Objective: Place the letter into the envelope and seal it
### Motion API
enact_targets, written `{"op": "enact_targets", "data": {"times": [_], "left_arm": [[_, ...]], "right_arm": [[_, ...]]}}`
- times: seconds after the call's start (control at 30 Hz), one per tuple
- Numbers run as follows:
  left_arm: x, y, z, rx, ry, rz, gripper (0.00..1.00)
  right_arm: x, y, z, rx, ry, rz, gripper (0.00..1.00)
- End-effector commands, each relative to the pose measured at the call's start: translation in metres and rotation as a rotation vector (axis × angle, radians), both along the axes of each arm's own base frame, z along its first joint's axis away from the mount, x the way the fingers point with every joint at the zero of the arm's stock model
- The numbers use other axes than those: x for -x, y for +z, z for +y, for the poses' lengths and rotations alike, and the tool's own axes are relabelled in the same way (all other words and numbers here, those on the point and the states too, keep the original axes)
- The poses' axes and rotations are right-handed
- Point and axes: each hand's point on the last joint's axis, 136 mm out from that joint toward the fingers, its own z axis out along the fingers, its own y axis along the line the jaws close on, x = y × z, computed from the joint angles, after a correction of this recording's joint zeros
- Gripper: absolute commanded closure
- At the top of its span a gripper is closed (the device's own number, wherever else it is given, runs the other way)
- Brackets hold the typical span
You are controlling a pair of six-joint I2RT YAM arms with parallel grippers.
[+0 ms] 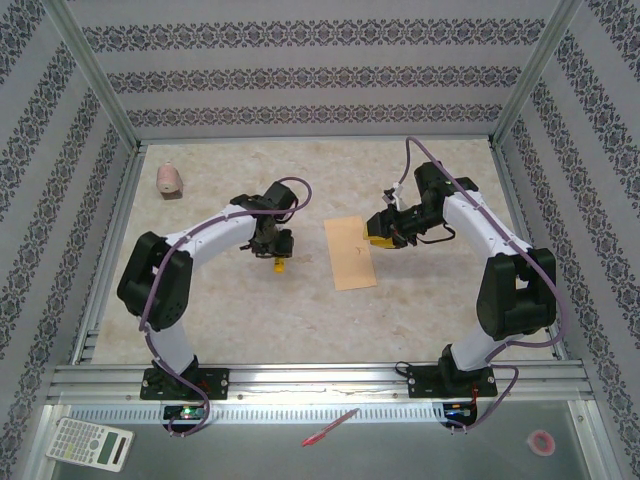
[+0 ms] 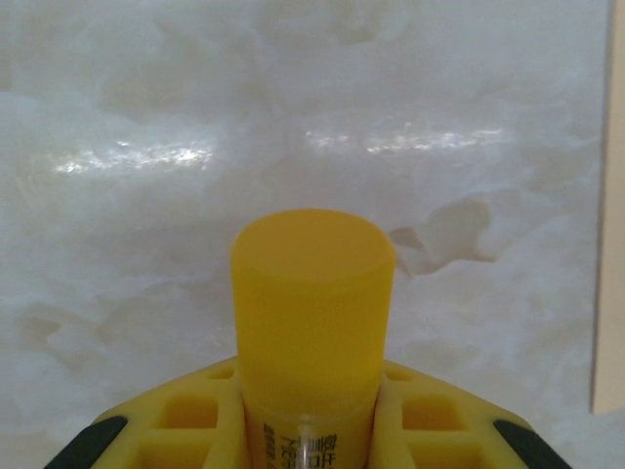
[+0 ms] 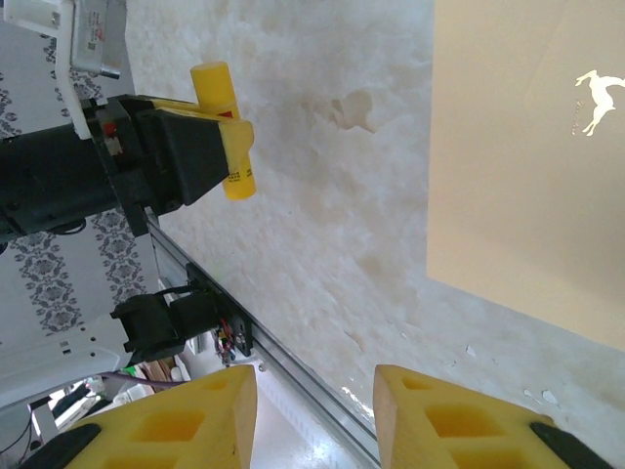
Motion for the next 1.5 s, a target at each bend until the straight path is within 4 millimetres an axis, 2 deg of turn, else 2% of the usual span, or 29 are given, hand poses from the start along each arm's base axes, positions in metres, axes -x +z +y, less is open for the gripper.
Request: {"op": "enact_targets", "data": {"times": [0.0, 0.2, 0.3, 0.73, 0.8, 1.03, 1.2, 1.47], "left_arm": [[0.004, -0.012, 0.014, -0.064, 0.062, 0.036, 1.0], [0.003, -0.025, 0.015, -0.077, 0.078, 0.049, 1.0], [0.003, -0.03, 0.015, -0.082, 0.087, 0.054, 0.94], [0.005, -0.044, 0.013, -0.082, 0.078, 0.083, 0.87], [0.005, -0.044, 0.014, -0.086, 0.078, 0.082, 0.81], [0.006, -0.047, 0.015, -0.097, 0.079, 0.086, 0.69], [0.005, -0.045, 0.017, -0.106, 0.08, 0.083, 0.56], [0.003, -0.039, 0.021, -0.121, 0.082, 0.064, 0.54]], "right_arm": [[0.0, 0.001, -0.002, 0.009, 0.001, -0.03, 0.64], [0.001, -0.002, -0.002, 0.01, 0.003, -0.03, 0.64], [0.001, -0.002, -0.002, 0.012, 0.003, -0.028, 0.64], [0.0, -0.003, -0.003, 0.014, 0.0, -0.025, 0.64], [0.0, -0.002, -0.003, 0.014, -0.001, -0.026, 0.64], [0.001, -0.002, -0.003, 0.016, -0.001, -0.026, 0.65], [0.001, -0.002, -0.003, 0.016, -0.001, -0.025, 0.64], [-0.001, -0.001, -0.003, 0.018, -0.002, -0.026, 0.65]]}}
